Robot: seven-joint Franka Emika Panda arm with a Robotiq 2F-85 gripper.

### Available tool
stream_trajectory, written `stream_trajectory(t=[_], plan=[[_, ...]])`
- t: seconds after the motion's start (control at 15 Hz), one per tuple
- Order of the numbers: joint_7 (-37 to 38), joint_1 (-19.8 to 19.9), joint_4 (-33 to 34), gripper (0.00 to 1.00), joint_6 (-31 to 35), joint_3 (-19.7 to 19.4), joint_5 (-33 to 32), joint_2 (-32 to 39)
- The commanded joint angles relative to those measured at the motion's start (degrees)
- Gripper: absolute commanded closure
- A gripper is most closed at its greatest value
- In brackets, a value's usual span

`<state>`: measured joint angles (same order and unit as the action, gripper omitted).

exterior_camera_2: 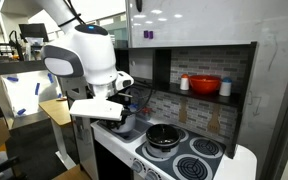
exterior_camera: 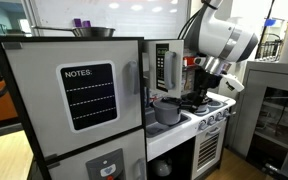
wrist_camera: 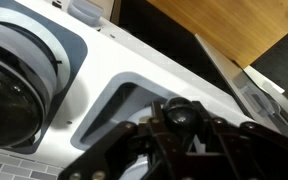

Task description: Take the pot and put it in the cabinet then close the door

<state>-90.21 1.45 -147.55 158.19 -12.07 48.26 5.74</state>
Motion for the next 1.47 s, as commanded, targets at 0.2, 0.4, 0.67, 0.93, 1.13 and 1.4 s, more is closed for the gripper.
stream_trajectory(t=[0.2, 0.4, 0.67, 0.93, 1.13, 1.4], plan=[[4.8, 0.1, -5.6, 0.92, -1.7, -0.2, -3.9, -9.5], [7.7, 0.8, -7.9, 0.92, -1.9, -0.3, -6.1, -13.4], [13.7, 3.2, -11.8, 0.92, -1.8, -0.3, -11.5, -18.9], [18.9, 8.4, -12.2, 0.92, -4.2, 0.5, -17.7, -22.5], [21.7, 12.7, -11.7, 0.92, -7.5, 0.9, -22.6, -26.1], [24.5, 16.5, -11.4, 0.92, -13.2, 2.0, -27.8, -32.3]])
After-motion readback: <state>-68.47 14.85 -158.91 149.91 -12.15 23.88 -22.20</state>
